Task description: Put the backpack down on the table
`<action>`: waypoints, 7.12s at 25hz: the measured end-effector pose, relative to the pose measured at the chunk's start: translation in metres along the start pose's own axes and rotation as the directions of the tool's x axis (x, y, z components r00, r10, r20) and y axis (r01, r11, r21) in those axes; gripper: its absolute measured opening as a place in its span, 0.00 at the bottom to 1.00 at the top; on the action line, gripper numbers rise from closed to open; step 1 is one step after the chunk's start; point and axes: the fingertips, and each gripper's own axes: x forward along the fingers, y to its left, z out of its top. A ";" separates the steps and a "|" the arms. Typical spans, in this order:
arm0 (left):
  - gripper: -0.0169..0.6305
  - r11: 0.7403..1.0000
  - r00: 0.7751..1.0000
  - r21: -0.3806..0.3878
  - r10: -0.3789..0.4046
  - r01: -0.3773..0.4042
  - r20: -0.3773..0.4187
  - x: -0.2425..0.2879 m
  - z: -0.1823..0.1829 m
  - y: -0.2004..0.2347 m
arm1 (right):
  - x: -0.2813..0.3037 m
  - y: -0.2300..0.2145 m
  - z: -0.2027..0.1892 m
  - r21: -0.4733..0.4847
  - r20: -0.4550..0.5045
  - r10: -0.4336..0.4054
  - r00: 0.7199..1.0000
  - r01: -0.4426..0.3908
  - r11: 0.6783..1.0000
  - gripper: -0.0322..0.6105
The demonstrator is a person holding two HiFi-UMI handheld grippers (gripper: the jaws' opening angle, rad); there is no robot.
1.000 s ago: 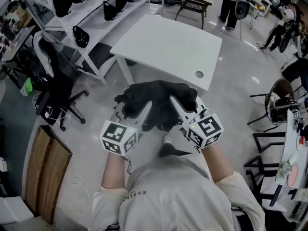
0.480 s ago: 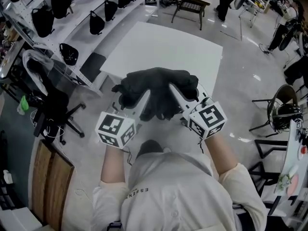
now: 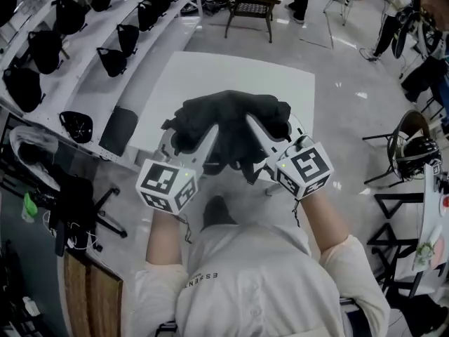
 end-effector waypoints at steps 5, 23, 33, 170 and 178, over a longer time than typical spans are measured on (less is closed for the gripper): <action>0.27 0.995 0.995 0.015 -0.097 0.097 -0.005 0.058 0.009 0.059 | 0.060 -0.045 -0.003 0.007 -0.007 -0.093 0.996 0.093 0.996 0.20; 0.27 0.940 0.940 0.024 -0.341 0.341 0.000 0.257 0.018 0.206 | 0.218 -0.204 -0.027 -0.021 -0.026 -0.335 0.942 0.334 0.942 0.20; 0.27 0.925 0.924 0.009 -0.380 0.380 -0.031 0.299 -0.023 0.210 | 0.225 -0.236 -0.076 0.068 -0.099 -0.394 0.914 0.402 0.913 0.20; 0.03 0.953 0.968 0.205 -0.241 0.222 0.070 -0.014 -0.018 0.134 | 0.072 0.036 -0.025 -0.080 0.052 -0.457 0.888 0.460 0.884 0.07; 0.03 0.954 0.967 0.195 -0.245 0.227 0.074 -0.005 -0.016 0.132 | 0.074 0.024 -0.029 -0.038 0.047 -0.448 0.893 0.450 0.892 0.07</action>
